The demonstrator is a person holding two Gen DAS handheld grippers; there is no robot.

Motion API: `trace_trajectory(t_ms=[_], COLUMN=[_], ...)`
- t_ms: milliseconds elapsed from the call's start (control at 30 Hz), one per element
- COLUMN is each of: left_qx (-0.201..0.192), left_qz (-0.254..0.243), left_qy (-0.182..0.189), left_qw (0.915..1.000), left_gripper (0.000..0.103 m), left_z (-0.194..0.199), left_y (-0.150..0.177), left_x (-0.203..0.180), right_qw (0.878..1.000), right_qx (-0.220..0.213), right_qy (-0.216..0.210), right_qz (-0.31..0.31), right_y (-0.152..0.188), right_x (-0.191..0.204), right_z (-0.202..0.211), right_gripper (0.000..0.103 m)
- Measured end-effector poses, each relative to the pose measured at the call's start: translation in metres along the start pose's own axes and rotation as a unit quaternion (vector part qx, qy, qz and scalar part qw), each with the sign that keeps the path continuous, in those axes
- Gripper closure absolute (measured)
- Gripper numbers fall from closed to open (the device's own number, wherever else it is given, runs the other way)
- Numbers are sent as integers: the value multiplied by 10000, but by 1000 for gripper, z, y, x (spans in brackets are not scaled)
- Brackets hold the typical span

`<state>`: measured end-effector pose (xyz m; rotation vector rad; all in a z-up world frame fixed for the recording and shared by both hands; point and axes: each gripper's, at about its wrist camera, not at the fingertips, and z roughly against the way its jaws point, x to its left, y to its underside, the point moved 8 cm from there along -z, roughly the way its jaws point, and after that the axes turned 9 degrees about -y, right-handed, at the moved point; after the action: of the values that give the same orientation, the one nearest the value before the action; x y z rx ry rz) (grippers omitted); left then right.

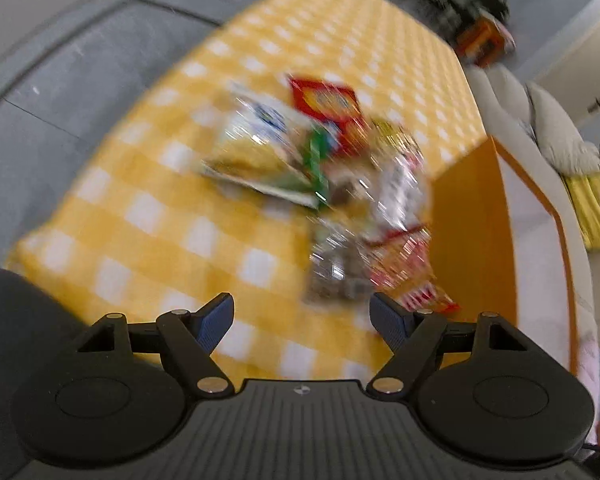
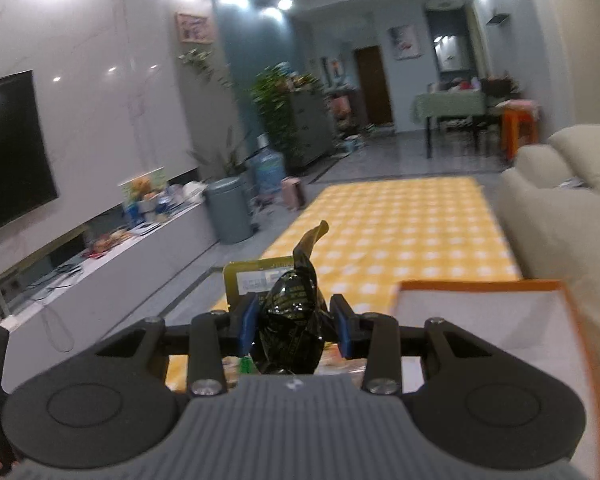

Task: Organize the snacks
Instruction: 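Lift the black seaweed bag with the right tool while the left tool grasps the clear candy bag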

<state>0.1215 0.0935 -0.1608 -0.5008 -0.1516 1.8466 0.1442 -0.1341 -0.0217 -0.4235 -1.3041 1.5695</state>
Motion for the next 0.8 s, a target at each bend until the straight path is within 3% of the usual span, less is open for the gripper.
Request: trace_trajectory(t_ms=[200,300,433,600,733,800], left_qx=[221,138,19,-62,-309,-239], left_qz=[-168,-405,-795,-815,-924,-831], left_qy=[-142,-204,-667,-428,-622,-392], left_qw=[9995,9989,9946,9957,9933,9955], left_gripper=[12,12,12,13,20,38], left_z=[-33,-48,-71,-86,-90,-90], left_y=[-12,-18,-23,-22,-23,-22], left_x=[-29,-42,-45,-48,-46,-46], right_qw=[9995,9990,9988,9992,9993,9991], right_qx=[-86,-167,-243,-221,-81,-15], right_qy=[136,134,67,-4,21,68], right_qz=[-288,-389,-420,-328,-365,-425], right_y=[-2,-1,0,2,6,6], right_x=[-30,-34,-36,-31,-30,-36], right_z=[17,21,23,21,15,12], right_gripper=[65,65,65,65,65,65])
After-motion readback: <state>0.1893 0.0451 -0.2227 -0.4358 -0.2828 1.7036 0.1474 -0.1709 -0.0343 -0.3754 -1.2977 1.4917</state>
